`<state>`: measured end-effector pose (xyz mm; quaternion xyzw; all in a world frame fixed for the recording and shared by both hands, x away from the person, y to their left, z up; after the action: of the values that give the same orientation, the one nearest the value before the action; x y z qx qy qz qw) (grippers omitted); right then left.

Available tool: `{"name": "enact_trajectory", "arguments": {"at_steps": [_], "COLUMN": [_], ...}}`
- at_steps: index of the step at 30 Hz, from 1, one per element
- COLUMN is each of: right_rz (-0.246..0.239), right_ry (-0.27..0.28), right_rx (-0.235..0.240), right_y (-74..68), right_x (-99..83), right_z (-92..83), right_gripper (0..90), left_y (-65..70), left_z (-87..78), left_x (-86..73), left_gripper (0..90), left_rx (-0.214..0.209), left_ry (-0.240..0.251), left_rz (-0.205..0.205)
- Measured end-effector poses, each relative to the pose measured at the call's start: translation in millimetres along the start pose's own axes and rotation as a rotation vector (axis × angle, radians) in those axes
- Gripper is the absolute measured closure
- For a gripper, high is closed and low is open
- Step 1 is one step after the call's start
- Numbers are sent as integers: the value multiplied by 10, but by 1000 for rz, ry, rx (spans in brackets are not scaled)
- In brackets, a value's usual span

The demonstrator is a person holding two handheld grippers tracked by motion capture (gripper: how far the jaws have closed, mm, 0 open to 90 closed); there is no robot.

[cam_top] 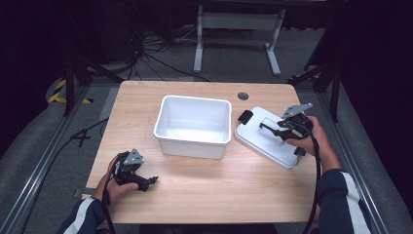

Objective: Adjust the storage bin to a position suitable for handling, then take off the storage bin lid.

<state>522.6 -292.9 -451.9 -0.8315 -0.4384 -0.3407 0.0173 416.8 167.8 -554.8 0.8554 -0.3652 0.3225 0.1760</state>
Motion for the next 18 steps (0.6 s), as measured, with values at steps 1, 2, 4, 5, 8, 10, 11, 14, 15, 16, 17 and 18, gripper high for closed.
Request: {"name": "enact_trajectory", "arguments": {"at_steps": [1,2,4,5,8,10,11,14,15,16,17,18], "right_rz": [5,13,25,25,26,36,36,53,56,53,53,54], "right_ry": [7,8,16,16,31,49,49,60,63,61,64,67], "right_rx": [-4,-4,-11,-11,-24,-30,-30,-45,-57,-66,-71,-74], "right_y": [1,-5,-31,-31,-52,-68,-68,-65,-59,-57,-58,-63], "right_x": [11,16,34,34,65,84,84,70,58,38,25,13], "right_z": [-8,-16,-54,-54,-121,-205,-205,-281,-311,-339,-362,-388], "right_gripper": [521,511,487,487,454,410,410,393,384,379,372,366], "left_y": [3,3,3,3,-1,-2,-2,-3,-2,-1,-1,-2], "left_z": [1,2,1,2,3,4,4,4,2,4,-1,4], "left_x": [0,0,0,1,2,3,3,3,1,3,-1,3], "left_gripper": [3,2,2,2,3,3,3,2,3,3,3,3], "left_rx": [-1,-2,-2,-2,1,2,2,2,1,1,-1,2], "left_ry": [0,1,1,1,4,5,5,5,2,5,-1,5], "left_rz": [-4,-3,-3,-3,0,1,1,2,2,1,2,2]}}
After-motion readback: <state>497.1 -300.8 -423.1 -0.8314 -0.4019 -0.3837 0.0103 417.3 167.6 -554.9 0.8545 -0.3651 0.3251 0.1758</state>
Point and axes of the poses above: each handheld gripper's, and its own axes: z roughly forward along the jaws, x roughly out of its top, y roughly to its right, the point moved 10 cm from there along z, roughly forward along the jaws, and after that the axes turned 4 degrees about -z, right-handed, at the moved point
